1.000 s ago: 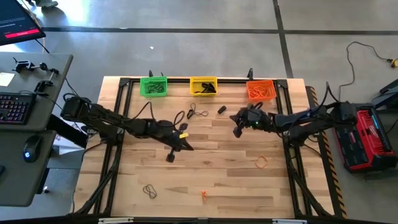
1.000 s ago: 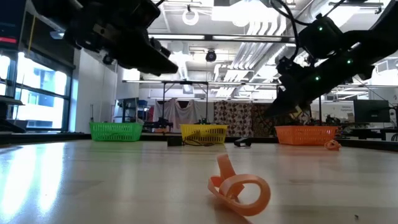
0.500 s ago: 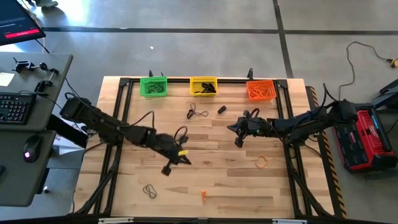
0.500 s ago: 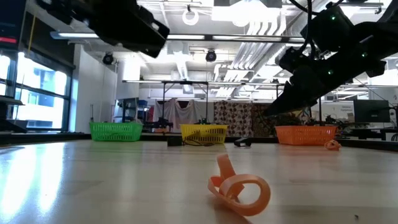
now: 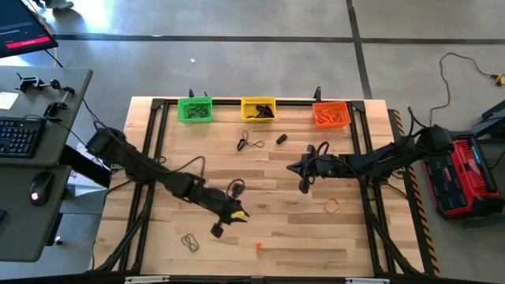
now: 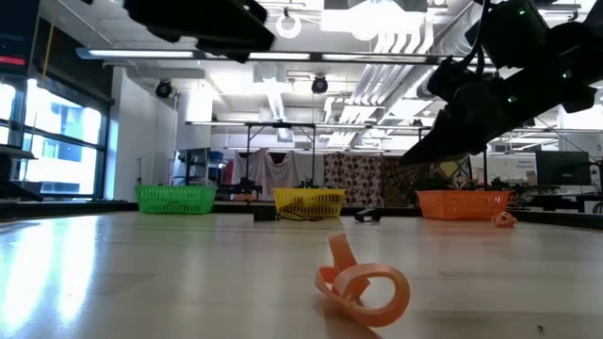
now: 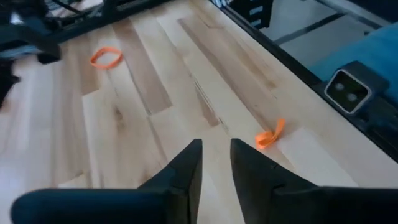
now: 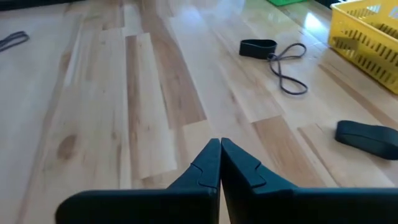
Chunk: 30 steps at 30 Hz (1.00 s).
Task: Sort rubber bands into baskets
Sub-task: Put the orange rubber band into the orange bin
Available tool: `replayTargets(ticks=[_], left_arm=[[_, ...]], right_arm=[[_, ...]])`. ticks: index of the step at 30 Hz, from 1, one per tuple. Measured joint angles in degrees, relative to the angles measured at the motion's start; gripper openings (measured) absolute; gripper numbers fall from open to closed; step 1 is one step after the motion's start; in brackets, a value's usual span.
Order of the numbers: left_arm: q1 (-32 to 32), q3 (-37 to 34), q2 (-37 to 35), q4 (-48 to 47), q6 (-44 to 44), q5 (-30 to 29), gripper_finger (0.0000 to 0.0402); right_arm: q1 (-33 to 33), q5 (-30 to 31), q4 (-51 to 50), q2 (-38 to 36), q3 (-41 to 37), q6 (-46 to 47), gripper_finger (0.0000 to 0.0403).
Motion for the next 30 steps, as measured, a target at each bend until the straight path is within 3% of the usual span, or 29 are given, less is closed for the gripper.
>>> replayTargets(ticks=[9, 17, 26, 30], left_arm=[[0.0, 12.0, 14.0, -0.2, 3.0, 5.2, 0.0091], [-0.9, 19.6, 22.0, -5.3, 1.0, 8.1, 0.0091], [-1.3, 21.3, 25.0, -11.0, 0.9, 5.3, 0.0091], [-1.2, 21.3, 25.4, -11.4, 0.5, 7.8, 0.0091]], right_arm=[[0.7, -0.5, 0.0, 0.0, 0.0, 0.4, 0.0000], [1.8, -0.5, 0.3, 0.0, 0.0, 0.5, 0.0000], [3.6, -0.6, 0.4, 0.0, 0.0, 0.4, 0.0000], [3.7, -0.6, 0.4, 0.0, 0.0, 0.2, 0.0000]])
